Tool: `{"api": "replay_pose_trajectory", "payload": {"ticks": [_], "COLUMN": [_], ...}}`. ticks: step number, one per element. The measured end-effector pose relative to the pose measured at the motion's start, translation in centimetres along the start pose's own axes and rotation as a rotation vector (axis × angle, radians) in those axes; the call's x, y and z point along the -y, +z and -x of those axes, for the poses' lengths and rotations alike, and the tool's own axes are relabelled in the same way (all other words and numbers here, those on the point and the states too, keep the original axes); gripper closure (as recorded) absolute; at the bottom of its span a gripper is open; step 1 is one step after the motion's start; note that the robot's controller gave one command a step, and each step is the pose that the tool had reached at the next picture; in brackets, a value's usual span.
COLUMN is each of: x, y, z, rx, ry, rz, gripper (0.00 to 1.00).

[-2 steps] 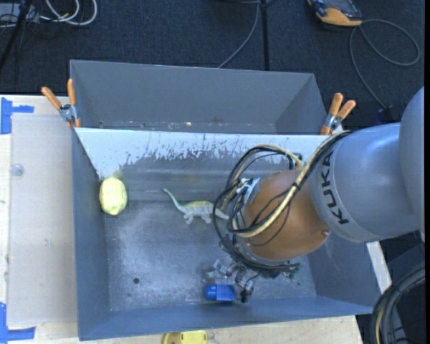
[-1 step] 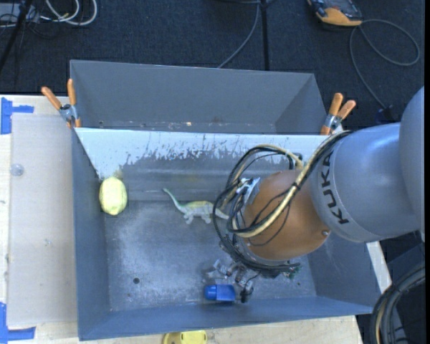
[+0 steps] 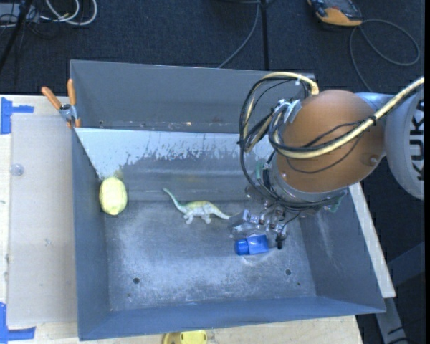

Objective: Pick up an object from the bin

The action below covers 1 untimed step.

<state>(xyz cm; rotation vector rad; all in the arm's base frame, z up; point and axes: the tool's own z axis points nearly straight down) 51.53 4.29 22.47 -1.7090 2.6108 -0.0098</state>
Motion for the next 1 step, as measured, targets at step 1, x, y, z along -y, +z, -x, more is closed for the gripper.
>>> {"api": "replay_pose_trajectory", "payload": {"ticks": [1], "x": [-0.16], "y": [0.35], "z": [-0.1], "rx": [-0.003], "ry": [0.004], "rz": [0.008], "gripper": [1.0]}}
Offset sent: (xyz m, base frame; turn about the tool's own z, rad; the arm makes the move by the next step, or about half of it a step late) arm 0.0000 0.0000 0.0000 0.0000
